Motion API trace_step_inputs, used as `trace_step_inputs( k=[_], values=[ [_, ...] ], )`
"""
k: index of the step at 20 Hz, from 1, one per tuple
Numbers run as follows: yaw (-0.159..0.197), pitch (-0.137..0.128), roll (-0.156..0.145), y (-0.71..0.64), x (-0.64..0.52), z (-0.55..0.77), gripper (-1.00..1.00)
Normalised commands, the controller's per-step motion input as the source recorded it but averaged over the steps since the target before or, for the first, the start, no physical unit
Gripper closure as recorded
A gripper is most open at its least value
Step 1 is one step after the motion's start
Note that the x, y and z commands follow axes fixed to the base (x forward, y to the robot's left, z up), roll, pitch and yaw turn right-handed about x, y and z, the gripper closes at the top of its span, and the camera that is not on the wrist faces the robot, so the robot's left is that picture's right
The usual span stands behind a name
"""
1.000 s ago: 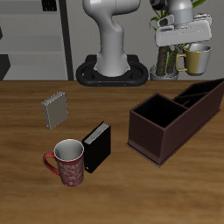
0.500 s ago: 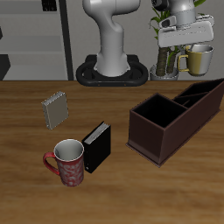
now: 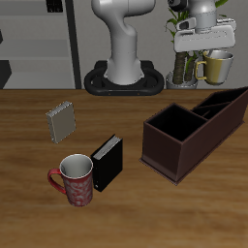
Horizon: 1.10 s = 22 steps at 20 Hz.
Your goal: Place the white-yellow mug into the left desk caddy's left compartment and place the black book into the left desk caddy's front compartment
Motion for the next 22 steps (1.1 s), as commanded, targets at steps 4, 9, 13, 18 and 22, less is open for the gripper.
trace_step_inputs(
  k=[4,9,13,18,22],
  values=[
    [0.097,-0.009,-0.038,0.19,-0.04,-0.02,1.00],
    [-0.109,0.007,-0.130,-0.03,-0.04,0.20,1.00],
    [-0.044,-0.022,-0.054,0.06,-0.14,0.07,1.00],
    [-0.021,-0.017,-0.012,0.01,-0.04,-0.02,1.00],
    [0.002,-0.017,0.042,0.16,-0.05,-0.04,1.00]
  ],
)
